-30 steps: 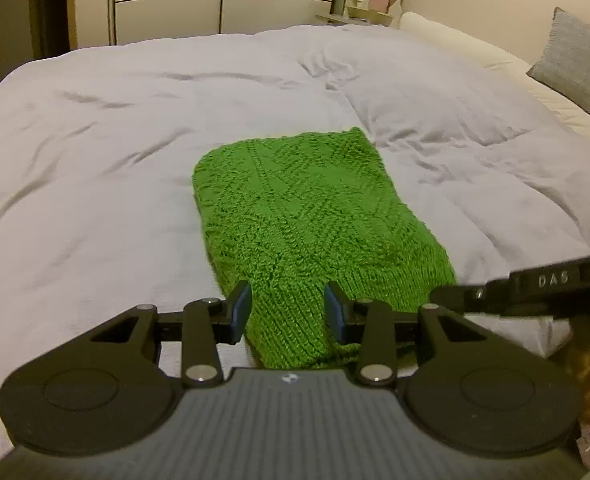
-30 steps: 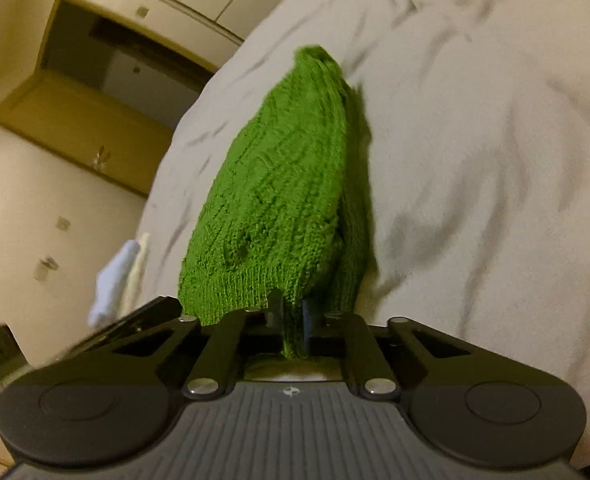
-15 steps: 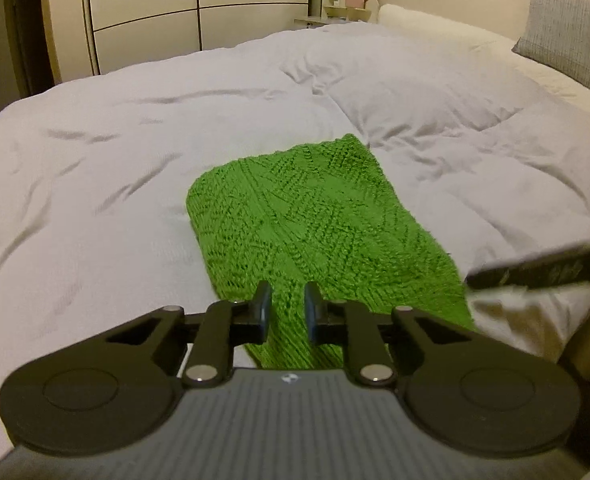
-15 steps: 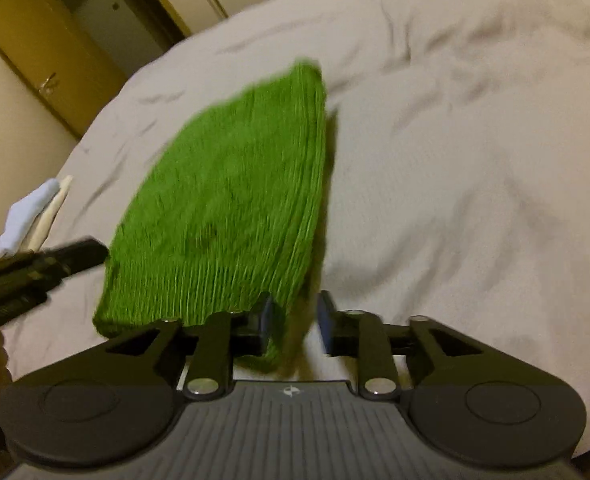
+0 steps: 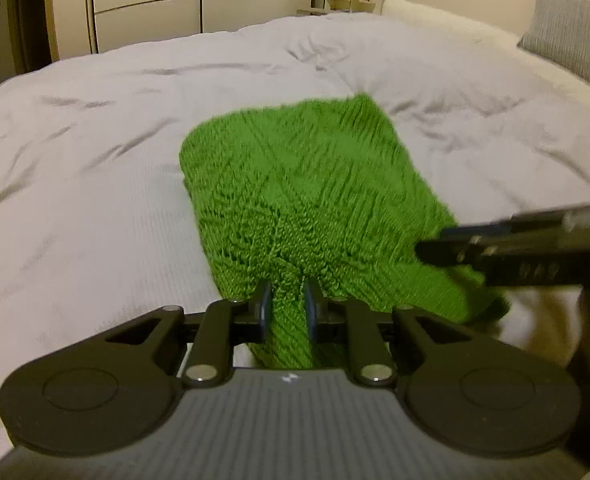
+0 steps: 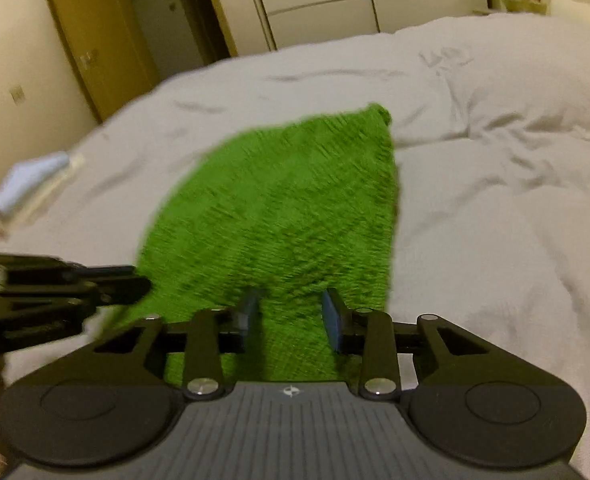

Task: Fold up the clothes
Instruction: 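Grasp the vest end with the left gripper while the right gripper adjusts it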

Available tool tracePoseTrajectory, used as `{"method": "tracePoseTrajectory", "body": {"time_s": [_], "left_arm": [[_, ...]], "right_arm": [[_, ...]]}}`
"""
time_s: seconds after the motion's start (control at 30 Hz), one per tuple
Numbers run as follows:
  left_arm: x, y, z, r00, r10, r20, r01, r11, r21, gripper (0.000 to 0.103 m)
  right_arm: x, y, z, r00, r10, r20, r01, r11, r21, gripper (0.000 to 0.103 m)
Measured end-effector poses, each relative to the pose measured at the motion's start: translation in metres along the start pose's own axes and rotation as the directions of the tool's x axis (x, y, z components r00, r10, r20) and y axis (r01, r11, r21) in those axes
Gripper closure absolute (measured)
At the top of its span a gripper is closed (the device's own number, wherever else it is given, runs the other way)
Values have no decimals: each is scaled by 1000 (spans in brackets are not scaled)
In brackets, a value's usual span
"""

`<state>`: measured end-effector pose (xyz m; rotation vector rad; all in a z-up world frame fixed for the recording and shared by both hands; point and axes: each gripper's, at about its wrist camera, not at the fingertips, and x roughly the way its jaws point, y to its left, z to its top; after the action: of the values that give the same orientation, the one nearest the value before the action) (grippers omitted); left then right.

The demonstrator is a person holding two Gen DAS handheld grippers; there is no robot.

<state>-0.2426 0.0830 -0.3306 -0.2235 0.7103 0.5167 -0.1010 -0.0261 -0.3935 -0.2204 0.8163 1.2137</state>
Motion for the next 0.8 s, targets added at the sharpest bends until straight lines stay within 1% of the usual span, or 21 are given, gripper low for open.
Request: {"method": "tracePoseTrajectory", "body": {"time_s": [0.03, 0.1, 0.17, 0.23, 0.33, 0.43, 0.5, 0.6, 0.63, 0.7, 0.73, 0.77, 0.8], "left_arm": [[4, -2, -4, 1000, 12, 4, -12, 1000, 9, 88], [7, -2, -6, 1000, 20, 9, -20, 1000, -5, 88], [7, -1, -5, 1000, 25, 6, -24, 1000, -12, 87], [-2, -9, -2, 999, 48, 15, -48, 998, 26, 87], [-20, -17, 2, 997, 70, 34, -73, 995, 72, 88], [-40, -22, 2, 997, 60, 50, -64, 996, 64, 89], [-49, -26, -1, 997, 51, 61, -54, 997, 60, 89], [-44, -31, -12, 998, 45, 35, -47, 997, 56, 89], [-40, -32, -16, 998, 53, 24, -54, 997, 55, 88], [-29, -32, -24, 998, 60, 18, -61, 997, 56, 88], [-26, -33, -25, 998, 66, 15, -67, 996, 54, 88], [-23, -33, -27, 997, 72, 12, -73, 996, 51, 88], [-20, -33, -28, 997, 79, 9, -79, 996, 49, 87]], "right_arm": [[3, -2, -1, 1000, 2, -7, -2, 1000, -1, 68], [10, -4, -3, 1000, 3, -18, -3, 1000, -6, 68], [15, -1, -6, 1000, -10, -11, 9, 999, -36, 67], [14, 1, -7, 1000, -11, -4, 11, 999, -45, 67], [2, -5, -3, 1000, 18, 5, -18, 1000, 22, 67], [-20, -7, -1, 999, 12, 40, -15, 997, 74, 63], [-34, -3, -2, 998, 15, 62, -19, 997, 69, 63], [-41, 5, -9, 997, 26, 71, -29, 999, 36, 63], [-40, 9, -12, 998, 27, 63, -28, 999, 20, 64], [-26, 13, -21, 1000, 4, 11, -3, 1000, -20, 64], [-16, 12, -27, 1000, -26, -15, 26, 999, -35, 62], [-6, 9, -33, 998, -46, -31, 45, 998, -39, 55], [-1, 4, -35, 998, -41, -39, 40, 999, -21, 49]]}}
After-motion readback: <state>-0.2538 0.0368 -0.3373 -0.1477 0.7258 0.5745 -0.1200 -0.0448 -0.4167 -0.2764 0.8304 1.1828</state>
